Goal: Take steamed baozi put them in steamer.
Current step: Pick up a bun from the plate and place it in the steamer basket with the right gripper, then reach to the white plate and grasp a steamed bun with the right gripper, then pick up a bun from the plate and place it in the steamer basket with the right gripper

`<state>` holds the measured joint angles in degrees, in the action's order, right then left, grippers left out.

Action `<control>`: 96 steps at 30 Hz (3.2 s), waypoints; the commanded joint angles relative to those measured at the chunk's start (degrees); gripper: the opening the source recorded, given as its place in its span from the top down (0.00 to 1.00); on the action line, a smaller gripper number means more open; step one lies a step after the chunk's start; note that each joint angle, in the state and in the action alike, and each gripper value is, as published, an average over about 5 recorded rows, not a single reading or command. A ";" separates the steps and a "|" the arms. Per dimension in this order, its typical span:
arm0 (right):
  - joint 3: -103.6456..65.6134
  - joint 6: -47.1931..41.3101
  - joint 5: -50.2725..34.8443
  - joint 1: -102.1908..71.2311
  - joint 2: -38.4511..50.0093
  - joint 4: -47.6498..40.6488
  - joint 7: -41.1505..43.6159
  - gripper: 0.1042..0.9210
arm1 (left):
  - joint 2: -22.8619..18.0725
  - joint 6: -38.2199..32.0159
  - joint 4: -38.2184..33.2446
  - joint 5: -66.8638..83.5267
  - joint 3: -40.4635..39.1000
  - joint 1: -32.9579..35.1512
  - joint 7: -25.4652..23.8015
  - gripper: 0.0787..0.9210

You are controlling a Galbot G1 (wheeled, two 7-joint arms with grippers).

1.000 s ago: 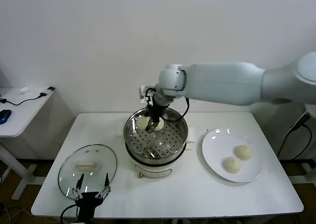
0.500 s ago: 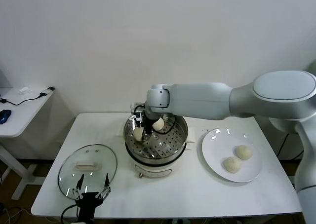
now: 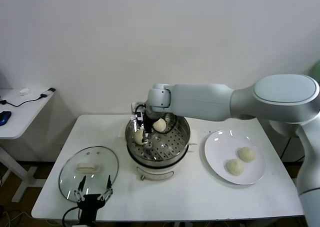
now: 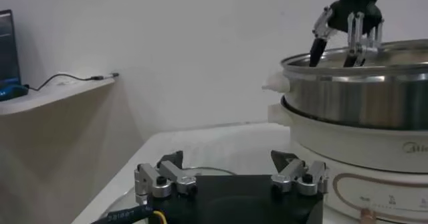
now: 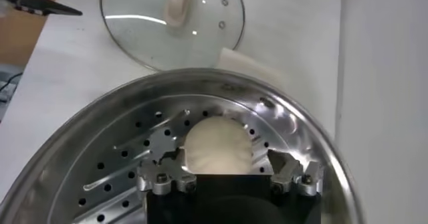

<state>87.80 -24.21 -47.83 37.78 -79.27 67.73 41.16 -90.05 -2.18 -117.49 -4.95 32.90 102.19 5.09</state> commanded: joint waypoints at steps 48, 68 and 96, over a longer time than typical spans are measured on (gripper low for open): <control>-8.67 10.01 31.15 -24.19 43.21 2.57 12.05 0.12 | 0.04 0.08 1.69 0.28 1.31 -1.00 -0.31 0.12; -9.22 10.18 32.34 -21.80 41.80 2.52 12.79 0.23 | -0.13 0.01 1.50 0.13 1.04 -0.88 -0.29 0.12; -5.68 38.28 36.46 15.06 12.92 22.19 22.33 0.26 | 0.07 0.13 -0.59 -0.30 0.64 0.38 -0.20 0.12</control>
<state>80.40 6.11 -12.71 46.89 -53.94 80.80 63.20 -90.14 -1.96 -117.82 -5.28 33.29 102.17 4.84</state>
